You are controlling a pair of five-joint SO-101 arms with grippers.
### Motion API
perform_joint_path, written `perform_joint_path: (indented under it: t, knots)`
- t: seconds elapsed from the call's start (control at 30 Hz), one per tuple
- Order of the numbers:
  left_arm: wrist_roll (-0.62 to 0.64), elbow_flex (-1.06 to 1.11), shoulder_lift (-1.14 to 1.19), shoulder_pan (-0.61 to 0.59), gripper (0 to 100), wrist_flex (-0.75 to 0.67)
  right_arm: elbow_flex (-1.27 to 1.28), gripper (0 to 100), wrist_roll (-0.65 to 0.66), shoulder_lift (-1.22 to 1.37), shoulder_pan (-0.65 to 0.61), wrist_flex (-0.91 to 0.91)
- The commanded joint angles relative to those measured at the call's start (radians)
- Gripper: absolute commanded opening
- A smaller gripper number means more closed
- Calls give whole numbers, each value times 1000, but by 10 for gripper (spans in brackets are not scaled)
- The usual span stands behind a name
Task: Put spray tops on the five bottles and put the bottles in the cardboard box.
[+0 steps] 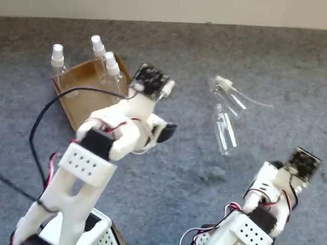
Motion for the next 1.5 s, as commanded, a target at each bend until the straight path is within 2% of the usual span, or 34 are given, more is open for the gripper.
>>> perform_joint_path:
  t: [0.0, 0.23, 0.47, 0.63, 0.77, 1.2, 1.47]
  knots:
    - [43, -163, 154, 108, 252, 5, 171, 10, 11, -13, 142, 53]
    - [44, -406, 453, 214, 252, 2, 171, 10, 11, -13, 346, 171]
    - [51, -671, 746, 268, 252, -2, 171, 10, 11, -13, 479, 278]
    - [233, -865, 961, 263, 252, 3, 171, 10, 11, -13, 582, 311]
    - [247, -1009, 1129, 266, 252, 2, 171, 10, 11, -13, 696, 344]
    - [249, -1497, 1609, 259, 252, 8, 171, 9, 11, -13, 696, 344]
    - [244, -1721, 1756, 222, 252, 212, 171, 9, 11, -13, 696, 344]
